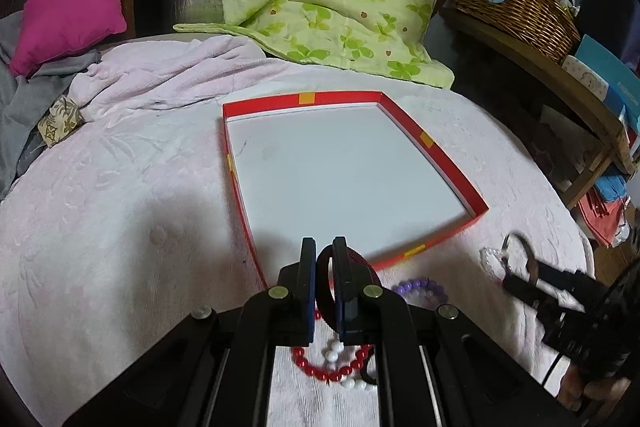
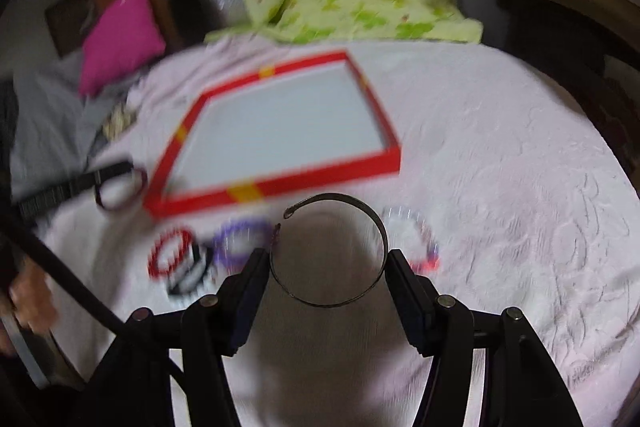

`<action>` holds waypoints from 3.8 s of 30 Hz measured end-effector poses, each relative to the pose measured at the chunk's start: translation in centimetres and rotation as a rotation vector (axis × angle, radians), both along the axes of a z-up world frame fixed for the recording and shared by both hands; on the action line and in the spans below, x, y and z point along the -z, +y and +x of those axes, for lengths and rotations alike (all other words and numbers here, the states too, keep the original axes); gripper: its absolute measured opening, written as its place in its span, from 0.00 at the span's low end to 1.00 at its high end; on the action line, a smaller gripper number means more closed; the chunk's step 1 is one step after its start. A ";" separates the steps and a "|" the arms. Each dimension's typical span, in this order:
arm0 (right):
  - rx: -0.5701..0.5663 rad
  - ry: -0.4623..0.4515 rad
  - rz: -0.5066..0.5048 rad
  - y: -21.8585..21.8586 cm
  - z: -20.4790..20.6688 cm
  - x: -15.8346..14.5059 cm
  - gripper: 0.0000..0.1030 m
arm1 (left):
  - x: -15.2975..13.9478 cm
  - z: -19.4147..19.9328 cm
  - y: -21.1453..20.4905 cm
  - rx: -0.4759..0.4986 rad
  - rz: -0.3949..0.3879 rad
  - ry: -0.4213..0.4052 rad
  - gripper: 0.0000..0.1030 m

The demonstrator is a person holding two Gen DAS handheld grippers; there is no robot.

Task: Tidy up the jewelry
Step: 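Release the maroon ring into the red box with the left tool while the right tool drops the bangle, then withdraw both tools from the box back toward the remaining bracelets, then grasp the black hair tie with the left tool while the right tool grasps the pink-white bead bracelet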

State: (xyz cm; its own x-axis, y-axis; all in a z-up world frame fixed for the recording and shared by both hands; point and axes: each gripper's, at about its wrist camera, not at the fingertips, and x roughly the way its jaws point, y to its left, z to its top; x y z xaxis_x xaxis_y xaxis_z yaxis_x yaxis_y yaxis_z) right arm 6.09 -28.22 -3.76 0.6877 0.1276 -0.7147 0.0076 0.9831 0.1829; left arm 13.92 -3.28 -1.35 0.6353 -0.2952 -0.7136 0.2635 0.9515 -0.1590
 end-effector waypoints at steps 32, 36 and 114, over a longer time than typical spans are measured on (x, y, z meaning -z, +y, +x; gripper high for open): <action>0.206 -0.072 0.134 -3.5 10.7 0.9 0.64 | 2.5 4.1 1.3 -0.139 0.096 0.038 0.60; 0.237 0.008 0.097 -4.5 11.5 2.9 0.24 | 2.7 4.3 3.1 -0.182 0.110 0.052 0.61; 0.075 0.125 0.159 -6.2 0.6 1.5 0.08 | 3.2 -4.4 -2.6 0.362 0.031 0.075 0.06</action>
State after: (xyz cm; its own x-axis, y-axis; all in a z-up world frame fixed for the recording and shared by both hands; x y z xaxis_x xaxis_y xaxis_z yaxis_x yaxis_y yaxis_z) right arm 6.67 -34.45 -5.27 0.6069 0.1971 -0.7699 0.1122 0.9378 0.3285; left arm 9.53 -5.89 -4.58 0.4391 -0.4689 -0.7663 0.5726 0.8034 -0.1635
